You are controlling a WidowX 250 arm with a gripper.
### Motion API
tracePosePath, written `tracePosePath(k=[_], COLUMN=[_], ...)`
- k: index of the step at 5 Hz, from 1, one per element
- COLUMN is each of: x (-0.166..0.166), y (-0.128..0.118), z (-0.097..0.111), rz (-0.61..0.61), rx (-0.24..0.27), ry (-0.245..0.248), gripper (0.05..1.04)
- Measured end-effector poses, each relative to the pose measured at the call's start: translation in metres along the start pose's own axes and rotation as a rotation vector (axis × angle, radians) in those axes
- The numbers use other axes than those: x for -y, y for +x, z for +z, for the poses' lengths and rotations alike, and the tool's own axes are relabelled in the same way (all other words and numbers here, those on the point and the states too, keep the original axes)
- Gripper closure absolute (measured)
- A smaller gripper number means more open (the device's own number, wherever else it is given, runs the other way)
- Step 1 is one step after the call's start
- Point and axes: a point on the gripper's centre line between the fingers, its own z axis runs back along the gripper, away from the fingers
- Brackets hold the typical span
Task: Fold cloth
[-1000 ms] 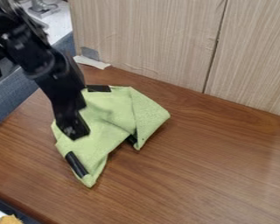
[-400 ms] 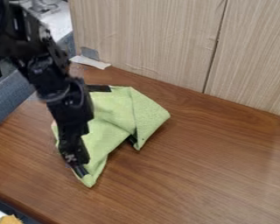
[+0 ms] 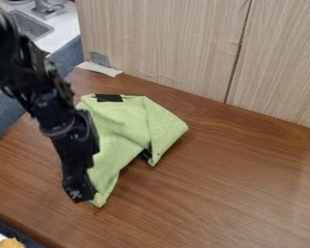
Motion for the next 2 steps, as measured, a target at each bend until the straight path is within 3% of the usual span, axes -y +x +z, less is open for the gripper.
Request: tracePosePath(k=[1,2], x=[-0.0011,-0.0024], y=[-0.0025,-0.0021], z=[-0.0165,-0.0172], rz=[-0.001,-0.001], rx=[-0.029,-0.030], ry=[-0.006,0.003], gripper=[0.137,0.410])
